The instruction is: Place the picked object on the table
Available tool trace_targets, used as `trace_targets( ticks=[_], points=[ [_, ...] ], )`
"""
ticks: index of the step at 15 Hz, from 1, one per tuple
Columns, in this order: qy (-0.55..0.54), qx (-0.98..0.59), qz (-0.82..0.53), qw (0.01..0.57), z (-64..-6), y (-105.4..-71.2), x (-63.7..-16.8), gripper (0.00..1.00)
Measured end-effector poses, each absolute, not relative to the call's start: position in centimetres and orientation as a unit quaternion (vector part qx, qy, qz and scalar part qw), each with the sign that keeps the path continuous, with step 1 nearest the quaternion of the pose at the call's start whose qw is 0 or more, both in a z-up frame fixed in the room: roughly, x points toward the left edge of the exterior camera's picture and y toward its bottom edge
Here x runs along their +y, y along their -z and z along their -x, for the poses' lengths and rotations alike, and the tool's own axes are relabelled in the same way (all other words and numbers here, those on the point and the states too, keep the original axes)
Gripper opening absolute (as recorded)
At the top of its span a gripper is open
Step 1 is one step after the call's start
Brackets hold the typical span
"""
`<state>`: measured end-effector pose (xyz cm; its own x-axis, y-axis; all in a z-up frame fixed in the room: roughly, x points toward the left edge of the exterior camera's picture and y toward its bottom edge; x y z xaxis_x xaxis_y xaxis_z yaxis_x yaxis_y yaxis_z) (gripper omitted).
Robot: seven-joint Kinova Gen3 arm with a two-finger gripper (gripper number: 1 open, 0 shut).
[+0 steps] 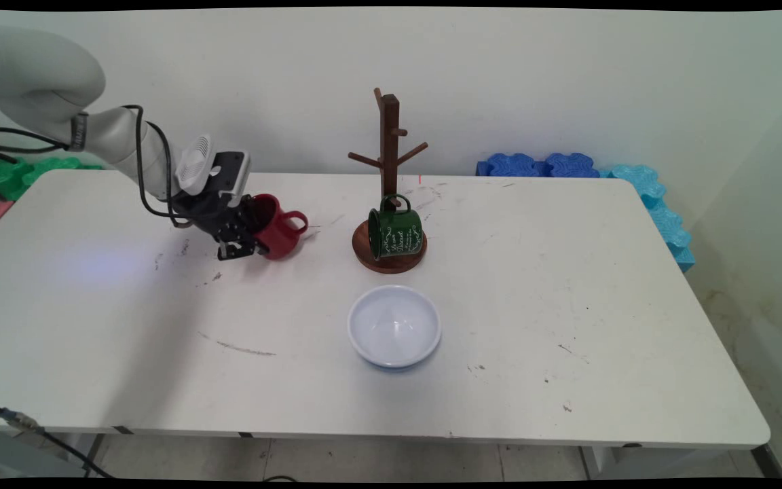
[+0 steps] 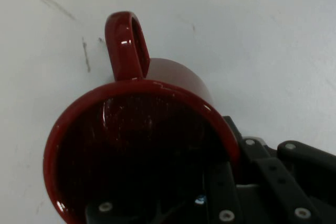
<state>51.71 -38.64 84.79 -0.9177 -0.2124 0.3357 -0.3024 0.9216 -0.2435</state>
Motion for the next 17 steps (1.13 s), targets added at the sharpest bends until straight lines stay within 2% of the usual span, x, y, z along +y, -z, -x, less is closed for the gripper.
trace_targets(
  ticks=[8,9,17],
  points=[
    [-0.142,-0.971,-0.125,0.149,-51.47,-84.03,-38.68,0.0],
    [-0.141,-0.971,-0.125,0.149,-51.43,-83.92,-38.7,1.0],
    [-0.141,-0.972,-0.117,0.148,-51.38,-83.68,-38.67,1.0]
  ],
)
